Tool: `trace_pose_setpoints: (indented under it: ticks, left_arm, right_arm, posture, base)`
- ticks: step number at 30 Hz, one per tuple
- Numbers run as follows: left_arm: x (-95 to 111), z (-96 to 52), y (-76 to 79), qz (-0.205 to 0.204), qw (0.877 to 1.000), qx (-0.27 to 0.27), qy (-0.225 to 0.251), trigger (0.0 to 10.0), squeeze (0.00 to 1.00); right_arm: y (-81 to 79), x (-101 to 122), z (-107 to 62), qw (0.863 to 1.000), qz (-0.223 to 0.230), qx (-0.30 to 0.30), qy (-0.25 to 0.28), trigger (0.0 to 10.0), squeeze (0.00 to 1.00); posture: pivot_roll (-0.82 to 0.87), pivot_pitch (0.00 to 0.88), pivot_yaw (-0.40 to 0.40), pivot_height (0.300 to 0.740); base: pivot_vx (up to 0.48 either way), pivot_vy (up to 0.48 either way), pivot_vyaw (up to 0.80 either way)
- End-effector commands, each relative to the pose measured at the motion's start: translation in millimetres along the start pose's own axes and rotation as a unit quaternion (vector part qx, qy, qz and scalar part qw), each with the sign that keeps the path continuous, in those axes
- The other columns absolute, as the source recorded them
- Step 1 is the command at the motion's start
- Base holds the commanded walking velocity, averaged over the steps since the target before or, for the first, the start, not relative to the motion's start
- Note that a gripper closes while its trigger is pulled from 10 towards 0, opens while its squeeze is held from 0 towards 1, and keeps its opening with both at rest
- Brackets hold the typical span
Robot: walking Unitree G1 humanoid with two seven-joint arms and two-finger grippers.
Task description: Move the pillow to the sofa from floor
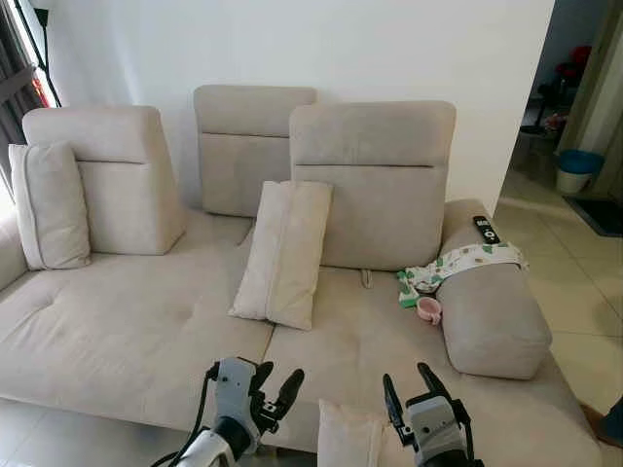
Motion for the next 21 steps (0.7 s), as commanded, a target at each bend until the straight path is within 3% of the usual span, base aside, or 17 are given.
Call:
trace_pose_setpoints:
  ticks: [1,8,21]
  left_arm:
    - [-4.6,-4.2,-2.1,0.005,1.0,0.001,-0.009,10.0,0.0]
    - [-3.3,-4.2,-0.8,0.011,1.0,-0.006,-0.004,10.0,0.0]
    - [-3.8,-4.4,1.6,0.025,1.0,-0.015,-0.004,10.0,0.0]
  right_arm:
    - [-2.0,1.2,-0.8,1.0,0.0,-0.001,0.001,10.0,0.0]
    - [-1.8,1.3,-0.2,1.0,-0.005,0.001,0.0,10.0,0.0]
    - [-1.2,1.5,0.9,1.0,-0.002,0.003,0.001,10.0,0.0]
  posture:
    - [0.08,0.0,0.088,0.74]
    - [0.08,0.0,0.089,0.74]
    - [0.08,0.0,0.082,0.678]
  base:
    - [0.0,0.0,0.0]
    - [0.0,0.0,0.0]
    - [0.0,0.0,0.0]
Point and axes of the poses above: a point about 5 cm out from each wrist's last joint towards the gripper, its own z axis pointing out of the wrist towards the gripper, its own x axis along the axis of the wrist's last joint, y = z × x, the point moved 3 cm from there along z, pointing out of the wrist towards the gripper, and after that the axes turned 1 degree about z, right-handed, at the moved point
